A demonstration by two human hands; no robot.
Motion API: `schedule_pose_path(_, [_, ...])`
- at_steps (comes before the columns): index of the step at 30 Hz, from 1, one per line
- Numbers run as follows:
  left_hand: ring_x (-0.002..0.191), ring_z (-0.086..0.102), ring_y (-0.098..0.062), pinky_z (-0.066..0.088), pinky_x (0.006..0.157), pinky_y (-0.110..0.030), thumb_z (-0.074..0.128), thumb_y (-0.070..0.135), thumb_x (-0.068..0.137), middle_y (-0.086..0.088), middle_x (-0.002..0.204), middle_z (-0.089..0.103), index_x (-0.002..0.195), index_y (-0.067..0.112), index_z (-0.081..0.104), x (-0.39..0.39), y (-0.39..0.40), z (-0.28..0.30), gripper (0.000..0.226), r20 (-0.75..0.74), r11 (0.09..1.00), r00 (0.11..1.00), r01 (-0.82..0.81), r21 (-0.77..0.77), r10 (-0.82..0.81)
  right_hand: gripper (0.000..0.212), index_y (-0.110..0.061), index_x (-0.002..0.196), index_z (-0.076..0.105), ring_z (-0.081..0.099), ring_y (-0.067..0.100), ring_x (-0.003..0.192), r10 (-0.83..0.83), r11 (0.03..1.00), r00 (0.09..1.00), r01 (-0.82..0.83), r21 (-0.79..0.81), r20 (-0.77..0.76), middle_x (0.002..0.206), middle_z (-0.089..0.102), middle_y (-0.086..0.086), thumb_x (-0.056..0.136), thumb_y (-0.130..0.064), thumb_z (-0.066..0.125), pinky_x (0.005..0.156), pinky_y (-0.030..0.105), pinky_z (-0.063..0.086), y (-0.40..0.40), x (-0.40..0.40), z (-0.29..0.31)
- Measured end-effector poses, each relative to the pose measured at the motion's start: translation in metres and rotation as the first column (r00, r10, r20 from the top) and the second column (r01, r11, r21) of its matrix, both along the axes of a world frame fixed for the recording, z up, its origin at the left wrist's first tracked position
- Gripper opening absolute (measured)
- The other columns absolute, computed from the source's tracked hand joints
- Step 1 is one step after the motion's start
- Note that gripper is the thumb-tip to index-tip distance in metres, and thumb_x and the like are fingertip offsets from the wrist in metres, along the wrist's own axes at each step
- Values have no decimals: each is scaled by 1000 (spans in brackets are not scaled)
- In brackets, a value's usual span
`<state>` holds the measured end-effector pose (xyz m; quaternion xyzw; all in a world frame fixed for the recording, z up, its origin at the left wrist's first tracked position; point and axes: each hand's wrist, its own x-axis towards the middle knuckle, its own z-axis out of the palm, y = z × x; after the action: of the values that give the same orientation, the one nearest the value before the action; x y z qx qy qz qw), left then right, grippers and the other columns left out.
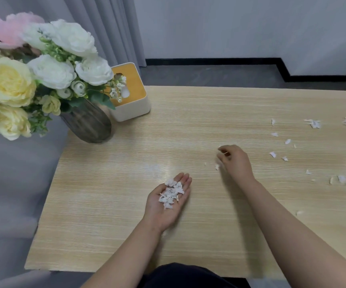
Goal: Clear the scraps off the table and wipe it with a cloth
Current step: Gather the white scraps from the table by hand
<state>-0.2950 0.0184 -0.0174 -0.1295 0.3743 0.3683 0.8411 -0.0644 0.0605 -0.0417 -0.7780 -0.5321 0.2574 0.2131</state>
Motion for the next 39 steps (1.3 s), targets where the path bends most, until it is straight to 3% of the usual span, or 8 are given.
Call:
schedule_pose_path(10, [101, 66, -34, 47, 89, -45, 39, 10, 81, -21, 118, 63, 104, -9, 68, 18, 12, 0, 41, -23, 998, 1000, -20, 58, 21, 20, -6, 107, 64, 54, 26, 99, 89, 993, 994, -83, -90, 66, 107, 57, 11, 88, -11, 59, 81, 30, 40, 38, 23, -22])
schedule_pose_path(14, [106, 64, -35, 52, 86, -46, 82, -3, 50, -22, 122, 61, 110, -9, 65, 21, 15, 1, 63, 16, 993, 1000, -13, 113, 11, 7, -5, 89, 63, 55, 25, 89, 143, 986, 985, -133, -101, 100, 94, 56, 9, 89, -7, 56, 74, 33, 43, 40, 27, -24])
schedule_pose_path(17, [109, 63, -34, 49, 90, -44, 86, -4, 42, -21, 124, 60, 111, -8, 65, 22, 14, -5, 72, 52, 991, 999, 3, 132, -10, 9, -6, 85, 62, 55, 23, 85, 169, 981, 981, -158, -116, 96, 89, 53, 5, 89, -5, 54, 70, 33, 42, 39, 28, -24])
schedule_pose_path(23, [108, 63, -33, 46, 93, -44, 82, -1, 49, -21, 123, 61, 109, -8, 66, 27, 10, -6, 62, 50, 991, 998, 21, 136, -28, 10, -11, 80, 63, 51, 13, 79, 230, 972, 973, -231, -37, -34, 86, 54, -3, 86, -5, 57, 70, 24, 37, 12, 24, -17])
schedule_pose_path(25, [105, 65, -32, 47, 91, -43, 62, 7, 73, -20, 122, 62, 105, -7, 68, 28, 7, -6, 36, 16, 993, 999, 31, 111, -33, 10, -13, 79, 63, 50, 13, 82, 285, 957, 958, -286, -41, -33, 87, 54, -3, 84, -5, 59, 71, 23, 35, 1, 22, -20])
schedule_pose_path(27, [103, 66, -31, 47, 91, -42, 41, 13, 82, -20, 121, 63, 102, -7, 70, 28, 6, -6, 40, 0, 996, 1000, 24, 86, -24, 10, -14, 79, 63, 50, 14, 85, 316, 947, 949, -316, -50, -13, 87, 53, -5, 83, -6, 60, 72, 24, 35, -8, 19, -25])
schedule_pose_path(31, [102, 66, -32, 47, 91, -42, 38, 13, 81, -20, 120, 63, 102, -7, 70, 26, 1, -3, 42, -4, 997, 1000, 2, 79, -2, 8, -11, 82, 62, 51, 18, 88, 357, 933, 933, -354, -59, 51, 89, 54, -2, 86, -6, 57, 71, 30, 41, -19, 14, -32])
schedule_pose_path(39, [102, 66, -32, 46, 91, -43, 36, 14, 83, -21, 120, 63, 103, -7, 69, 19, -5, -1, 43, -24, 998, 1000, 0, 66, 2, 31, -15, 120, 58, 56, 20, 97, 311, 948, 950, -311, -67, -9, 105, 60, 2, 89, -11, 57, 79, 27, 39, -7, -3, -24])
